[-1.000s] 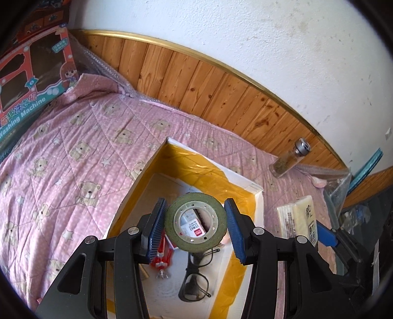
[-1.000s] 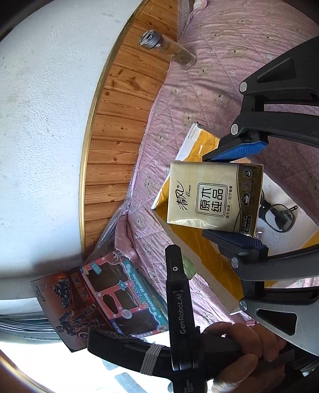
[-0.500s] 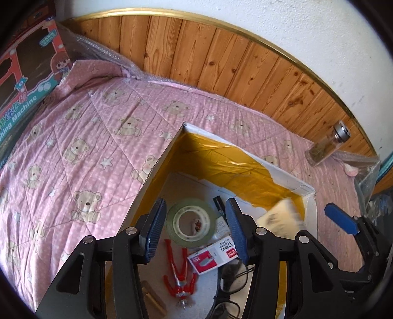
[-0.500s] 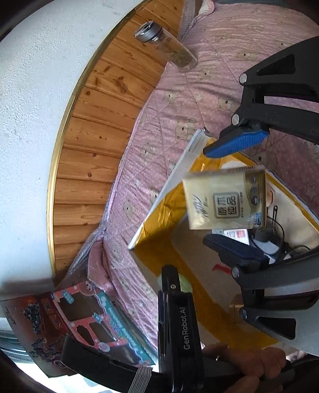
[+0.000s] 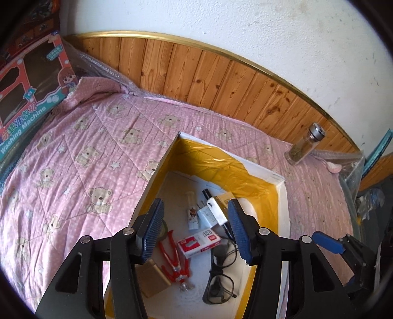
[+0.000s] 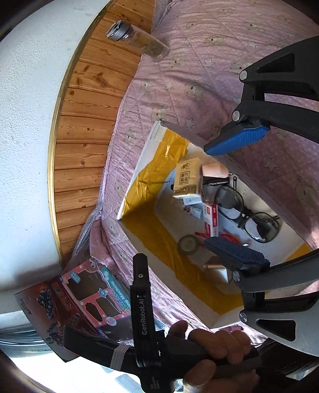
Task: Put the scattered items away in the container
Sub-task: 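Lower the tape roll and tissue pack into the box and open both tools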
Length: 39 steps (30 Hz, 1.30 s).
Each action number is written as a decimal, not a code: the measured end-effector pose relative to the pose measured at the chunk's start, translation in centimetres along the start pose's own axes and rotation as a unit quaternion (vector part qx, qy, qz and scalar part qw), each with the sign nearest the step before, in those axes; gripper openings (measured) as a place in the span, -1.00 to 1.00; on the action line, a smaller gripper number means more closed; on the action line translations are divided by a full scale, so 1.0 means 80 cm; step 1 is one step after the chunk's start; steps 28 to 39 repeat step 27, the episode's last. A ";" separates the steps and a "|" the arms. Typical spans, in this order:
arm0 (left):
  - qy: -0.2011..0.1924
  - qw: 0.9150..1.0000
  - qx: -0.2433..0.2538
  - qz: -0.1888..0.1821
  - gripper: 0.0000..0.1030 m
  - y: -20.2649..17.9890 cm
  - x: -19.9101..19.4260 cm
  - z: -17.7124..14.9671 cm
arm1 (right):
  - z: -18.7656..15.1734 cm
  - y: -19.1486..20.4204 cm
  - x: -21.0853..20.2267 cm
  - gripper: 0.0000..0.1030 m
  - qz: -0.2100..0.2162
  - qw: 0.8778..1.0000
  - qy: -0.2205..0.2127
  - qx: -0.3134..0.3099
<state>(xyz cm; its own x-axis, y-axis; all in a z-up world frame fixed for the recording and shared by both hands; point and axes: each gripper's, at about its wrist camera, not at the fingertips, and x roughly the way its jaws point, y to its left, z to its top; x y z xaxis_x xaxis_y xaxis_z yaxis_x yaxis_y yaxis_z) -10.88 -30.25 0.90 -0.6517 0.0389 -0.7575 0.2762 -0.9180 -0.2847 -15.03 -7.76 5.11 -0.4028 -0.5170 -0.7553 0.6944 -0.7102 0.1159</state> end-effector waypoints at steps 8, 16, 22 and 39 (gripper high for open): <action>-0.009 0.999 0.035 0.001 0.11 -0.044 -0.077 -0.058 | -0.035 0.036 -0.044 0.35 0.028 0.999 0.016 -0.035; -0.031 0.998 0.058 0.023 0.25 -0.074 -0.133 -0.118 | -0.077 0.083 -0.089 0.40 0.029 0.993 0.031 -0.108; -0.039 0.998 0.052 0.020 0.39 -0.077 -0.164 -0.152 | -0.101 0.092 -0.102 0.43 0.013 0.990 0.050 -0.132; -0.054 0.996 0.058 0.031 0.39 -0.086 -0.184 -0.166 | -0.111 0.100 -0.105 0.43 0.014 0.989 0.057 -0.133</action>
